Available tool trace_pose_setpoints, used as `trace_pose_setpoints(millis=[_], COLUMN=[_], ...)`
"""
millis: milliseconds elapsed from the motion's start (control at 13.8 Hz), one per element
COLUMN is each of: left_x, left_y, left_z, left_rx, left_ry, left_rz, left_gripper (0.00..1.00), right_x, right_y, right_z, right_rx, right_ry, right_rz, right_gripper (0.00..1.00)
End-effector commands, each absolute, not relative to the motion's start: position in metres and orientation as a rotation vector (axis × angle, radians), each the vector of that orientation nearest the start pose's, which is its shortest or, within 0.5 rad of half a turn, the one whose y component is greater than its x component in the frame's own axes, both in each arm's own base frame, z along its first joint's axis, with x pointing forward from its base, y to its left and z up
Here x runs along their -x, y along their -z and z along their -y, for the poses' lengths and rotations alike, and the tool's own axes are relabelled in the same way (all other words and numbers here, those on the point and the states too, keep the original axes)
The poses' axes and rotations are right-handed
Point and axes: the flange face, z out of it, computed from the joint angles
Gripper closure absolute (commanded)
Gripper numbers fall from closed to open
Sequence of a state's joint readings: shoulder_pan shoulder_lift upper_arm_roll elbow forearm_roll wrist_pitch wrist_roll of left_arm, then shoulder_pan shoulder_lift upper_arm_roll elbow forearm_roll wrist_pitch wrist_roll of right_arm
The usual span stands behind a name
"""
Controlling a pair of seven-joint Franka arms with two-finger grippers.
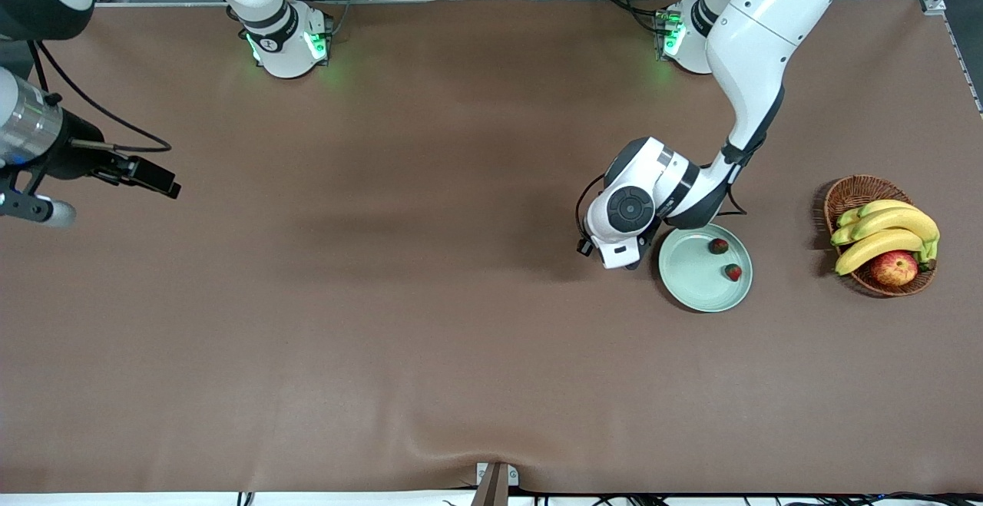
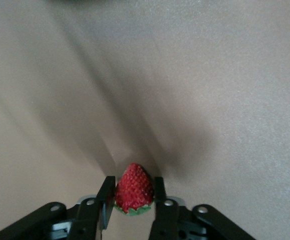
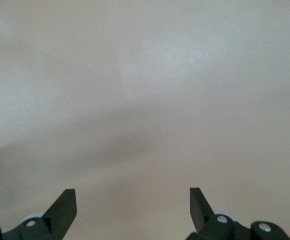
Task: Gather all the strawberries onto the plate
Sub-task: 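Carry the strawberry over the plate while the right arm returns to rest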
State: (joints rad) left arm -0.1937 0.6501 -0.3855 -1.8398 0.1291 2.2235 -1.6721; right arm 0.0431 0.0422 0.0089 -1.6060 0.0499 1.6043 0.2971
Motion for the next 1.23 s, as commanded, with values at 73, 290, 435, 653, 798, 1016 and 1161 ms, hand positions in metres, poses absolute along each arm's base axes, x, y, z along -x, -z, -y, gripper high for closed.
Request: trace_pose_setpoints(millis=[73, 290, 435, 653, 798, 1016, 1161], left_x=[-0.536, -0.564, -0.586, -0.608, -0.618, -0.623, -0.626], left_y=[-0.209, -0.255, -0.273, -0.277, -0.27, -0.251, -0.252], left_z=[0.329, 0.304, 0.265, 0.194, 0.15, 0.119, 0.099], left_rx=[2.628, 2.706, 2.756, 2.8, 2.818, 2.801, 2.783], left_ry=[-0.276, -0.209, -0.199, -0.191, -0.198, -0.202, -0.186], left_rz=[1.527, 1.465, 1.37, 1.196, 1.1, 1.043, 1.057], left_gripper=[1.0, 1.0, 1.0, 1.0, 1.0, 0.85, 0.0], right_x=[-0.558, -0.579, -0.579, -0.565, -0.561, -0.545, -0.553], right_y=[-0.615, -0.627, -0.632, -0.637, -0.643, -0.638, -0.65], right_z=[-0.022, -0.017, -0.017, -0.017, 0.004, 0.004, 0.003], right_rx=[3.073, 3.125, 3.132, 3.119, 3.093, 3.088, 3.106], right_ry=[0.051, -0.015, -0.021, -0.105, 0.001, 0.053, 0.094], right_rz=[-0.377, -0.395, -0.38, -0.155, -0.112, -0.085, -0.075], right_gripper=[0.0, 0.0, 0.0, 0.0, 0.0, 0.0, 0.0])
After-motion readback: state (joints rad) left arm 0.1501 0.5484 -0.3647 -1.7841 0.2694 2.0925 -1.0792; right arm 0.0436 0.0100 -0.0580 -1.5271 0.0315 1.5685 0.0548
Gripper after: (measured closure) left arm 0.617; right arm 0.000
